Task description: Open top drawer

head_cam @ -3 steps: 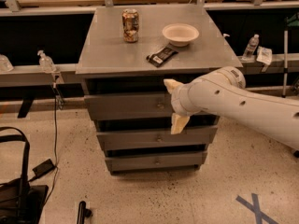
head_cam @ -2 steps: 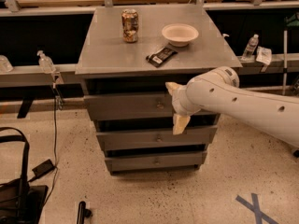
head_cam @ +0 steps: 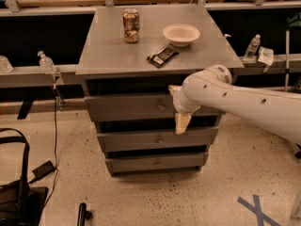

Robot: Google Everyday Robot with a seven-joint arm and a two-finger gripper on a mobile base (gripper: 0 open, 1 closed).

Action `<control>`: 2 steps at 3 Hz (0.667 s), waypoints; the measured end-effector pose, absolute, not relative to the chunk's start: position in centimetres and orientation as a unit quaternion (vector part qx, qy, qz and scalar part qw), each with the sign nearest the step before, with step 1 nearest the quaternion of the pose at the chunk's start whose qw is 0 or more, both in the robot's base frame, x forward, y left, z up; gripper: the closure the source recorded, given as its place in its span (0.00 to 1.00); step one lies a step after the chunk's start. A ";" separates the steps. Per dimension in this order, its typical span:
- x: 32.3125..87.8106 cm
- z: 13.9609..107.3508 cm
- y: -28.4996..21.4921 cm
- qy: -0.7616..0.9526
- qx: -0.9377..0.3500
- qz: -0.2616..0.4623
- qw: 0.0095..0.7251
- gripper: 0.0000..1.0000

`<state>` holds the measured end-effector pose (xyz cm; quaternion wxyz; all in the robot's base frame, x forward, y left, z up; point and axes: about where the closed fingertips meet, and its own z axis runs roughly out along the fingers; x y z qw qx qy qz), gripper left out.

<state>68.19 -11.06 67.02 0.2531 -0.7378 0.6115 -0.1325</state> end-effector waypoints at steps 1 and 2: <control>69.6 66.1 -11.7 0.619 -0.739 -0.125 0.235 0.00; 70.9 65.4 -12.6 0.634 -0.733 -0.114 0.220 0.17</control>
Offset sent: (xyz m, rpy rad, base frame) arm 0.0398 -0.0252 -0.0184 -0.0170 0.1083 -0.0713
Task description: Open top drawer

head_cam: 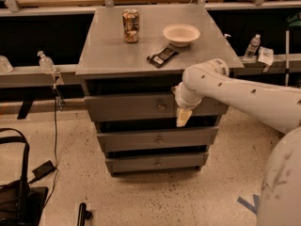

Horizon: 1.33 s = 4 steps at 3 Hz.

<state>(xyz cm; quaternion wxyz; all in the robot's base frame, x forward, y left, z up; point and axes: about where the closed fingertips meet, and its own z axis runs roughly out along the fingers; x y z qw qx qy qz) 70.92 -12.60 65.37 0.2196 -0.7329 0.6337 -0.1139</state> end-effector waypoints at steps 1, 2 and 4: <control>71.4 65.1 -13.0 0.640 -0.730 -0.108 0.214 0.18; 70.8 65.8 -13.3 0.641 -0.728 -0.100 0.223 0.25; 66.1 67.7 -14.4 0.632 -0.732 -0.067 0.246 0.40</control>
Offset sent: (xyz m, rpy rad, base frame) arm -0.0102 -0.0143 0.0189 0.0646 0.0108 -0.0095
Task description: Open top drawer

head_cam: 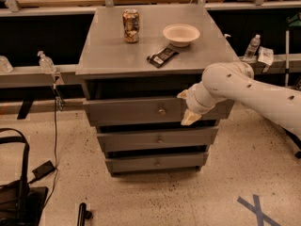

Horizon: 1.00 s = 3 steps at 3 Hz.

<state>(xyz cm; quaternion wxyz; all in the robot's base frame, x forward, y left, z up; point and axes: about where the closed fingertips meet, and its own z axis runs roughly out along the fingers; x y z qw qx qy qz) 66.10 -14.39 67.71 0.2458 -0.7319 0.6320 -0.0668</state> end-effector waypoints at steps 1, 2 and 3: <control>63.9 67.6 -14.7 0.627 -0.739 -0.050 0.241 0.42; 62.6 69.0 -15.1 0.621 -0.741 -0.048 0.251 0.40; 62.8 71.3 -15.3 0.612 -0.744 -0.061 0.263 0.37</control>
Offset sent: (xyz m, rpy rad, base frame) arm -0.0488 -0.0141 0.0340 0.0431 -0.0050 0.0494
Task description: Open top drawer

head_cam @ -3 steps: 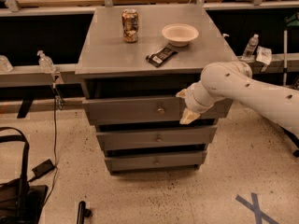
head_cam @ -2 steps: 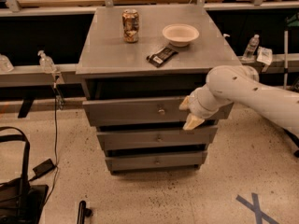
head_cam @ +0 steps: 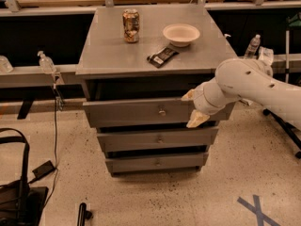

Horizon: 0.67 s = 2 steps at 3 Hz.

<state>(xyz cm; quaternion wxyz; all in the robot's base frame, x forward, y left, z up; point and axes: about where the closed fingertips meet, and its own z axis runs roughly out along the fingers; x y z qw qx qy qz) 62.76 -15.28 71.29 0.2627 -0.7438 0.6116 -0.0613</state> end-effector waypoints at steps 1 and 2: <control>64.4 72.4 -14.7 0.602 -0.750 -0.066 0.267 0.37; 66.7 72.0 -13.7 0.600 -0.754 -0.066 0.260 0.42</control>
Offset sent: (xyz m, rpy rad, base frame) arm 0.0750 0.0303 -0.0020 -0.0397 0.0012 0.0333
